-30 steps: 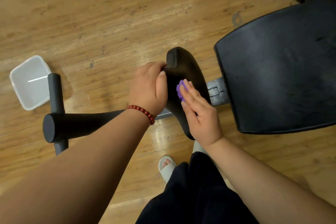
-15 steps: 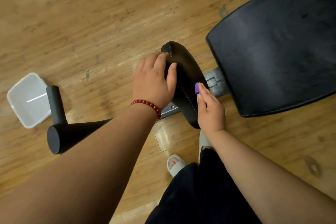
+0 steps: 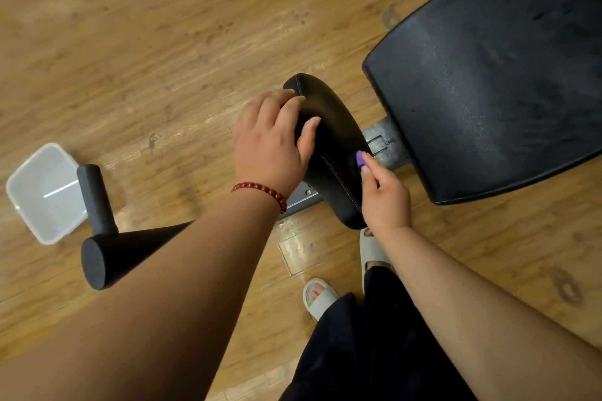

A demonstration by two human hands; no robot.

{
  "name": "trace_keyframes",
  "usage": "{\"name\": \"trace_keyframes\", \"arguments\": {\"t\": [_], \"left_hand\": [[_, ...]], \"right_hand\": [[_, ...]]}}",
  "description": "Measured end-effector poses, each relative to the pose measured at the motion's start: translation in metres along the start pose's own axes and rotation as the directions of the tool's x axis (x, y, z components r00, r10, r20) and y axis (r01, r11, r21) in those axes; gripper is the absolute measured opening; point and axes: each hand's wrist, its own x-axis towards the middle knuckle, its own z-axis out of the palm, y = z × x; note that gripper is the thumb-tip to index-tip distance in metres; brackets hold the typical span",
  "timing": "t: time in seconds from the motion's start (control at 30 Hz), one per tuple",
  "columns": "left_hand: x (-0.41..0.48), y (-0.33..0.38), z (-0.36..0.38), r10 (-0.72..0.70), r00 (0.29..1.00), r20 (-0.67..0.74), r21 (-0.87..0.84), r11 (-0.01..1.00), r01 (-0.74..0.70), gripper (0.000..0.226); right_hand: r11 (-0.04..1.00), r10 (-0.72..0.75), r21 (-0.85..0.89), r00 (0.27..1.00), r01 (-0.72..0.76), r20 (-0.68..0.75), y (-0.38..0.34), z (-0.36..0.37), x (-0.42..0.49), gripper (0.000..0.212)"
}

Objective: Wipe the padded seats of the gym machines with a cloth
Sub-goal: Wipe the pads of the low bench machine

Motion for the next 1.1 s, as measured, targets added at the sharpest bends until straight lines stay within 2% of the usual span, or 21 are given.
{"name": "trace_keyframes", "arguments": {"t": [0.07, 0.2, 0.33, 0.4, 0.47, 0.53, 0.6, 0.7, 0.73, 0.8, 0.9, 0.93, 1.0, 1.1], "left_hand": [[0.001, -0.003, 0.002, 0.048, 0.999, -0.024, 0.011, 0.999, -0.048, 0.043], [0.002, -0.010, 0.008, 0.118, 0.991, -0.069, 0.003, 0.993, -0.118, 0.045], [0.001, -0.014, 0.007, 0.148, 0.989, -0.020, 0.020, 0.989, -0.148, 0.053], [0.001, -0.014, 0.006, 0.143, 0.990, -0.009, 0.016, 0.990, -0.143, 0.054], [0.001, -0.014, 0.005, 0.132, 0.991, -0.009, 0.010, 0.991, -0.132, 0.054], [0.001, -0.013, 0.005, 0.129, 0.992, -0.012, 0.004, 0.992, -0.129, 0.055], [0.001, -0.014, 0.005, 0.132, 0.991, -0.017, -0.003, 0.991, -0.132, 0.056], [0.001, -0.014, 0.006, 0.128, 0.992, -0.018, -0.008, 0.992, -0.128, 0.057], [0.001, -0.014, 0.006, 0.122, 0.992, -0.012, -0.008, 0.992, -0.122, 0.056], [0.000, -0.013, 0.006, 0.109, 0.994, -0.005, -0.012, 0.994, -0.109, 0.054], [0.000, -0.013, 0.007, 0.109, 0.994, -0.013, -0.012, 0.994, -0.109, 0.052], [0.000, -0.013, 0.007, 0.113, 0.993, -0.020, -0.012, 0.993, -0.114, 0.053], [0.001, -0.014, 0.008, 0.122, 0.992, -0.032, -0.013, 0.992, -0.123, 0.056], [0.001, -0.014, 0.008, 0.126, 0.991, -0.046, -0.014, 0.992, -0.127, 0.056]], "right_hand": [[0.999, 0.043, 0.003, 0.999, -0.043, -0.005, -0.001, 0.000, 0.002, 0.035], [0.986, -0.146, 0.086, 0.989, 0.144, 0.009, -0.023, 0.010, 0.000, 0.034], [0.973, -0.226, 0.057, 0.974, 0.225, 0.013, -0.013, 0.006, 0.001, 0.036], [0.990, -0.134, 0.034, 0.991, 0.134, 0.015, -0.005, 0.002, 0.007, 0.035], [0.998, 0.030, 0.053, 1.000, -0.030, 0.001, -0.002, 0.001, 0.014, 0.035], [0.993, 0.100, 0.070, 0.995, -0.099, -0.013, -0.004, 0.003, 0.018, 0.034], [0.993, 0.041, 0.115, 0.999, -0.040, -0.007, -0.013, 0.005, 0.014, 0.033], [0.971, -0.206, 0.132, 0.978, 0.202, 0.021, -0.012, 0.004, -0.002, 0.034], [0.965, -0.246, 0.104, 0.969, 0.241, 0.028, -0.007, 0.003, -0.004, 0.035], [0.984, -0.174, 0.047, 0.984, 0.173, 0.025, 0.003, -0.001, 0.001, 0.035], [0.994, 0.113, 0.016, 0.993, -0.112, -0.022, 0.011, -0.002, 0.014, 0.035], [0.989, 0.148, 0.033, 0.989, -0.147, -0.023, 0.010, -0.002, 0.017, 0.035], [0.989, 0.128, 0.071, 0.992, -0.127, -0.005, 0.002, 0.001, 0.018, 0.034], [0.995, -0.040, 0.087, 0.999, 0.039, 0.016, -0.007, 0.004, 0.006, 0.034]]}}
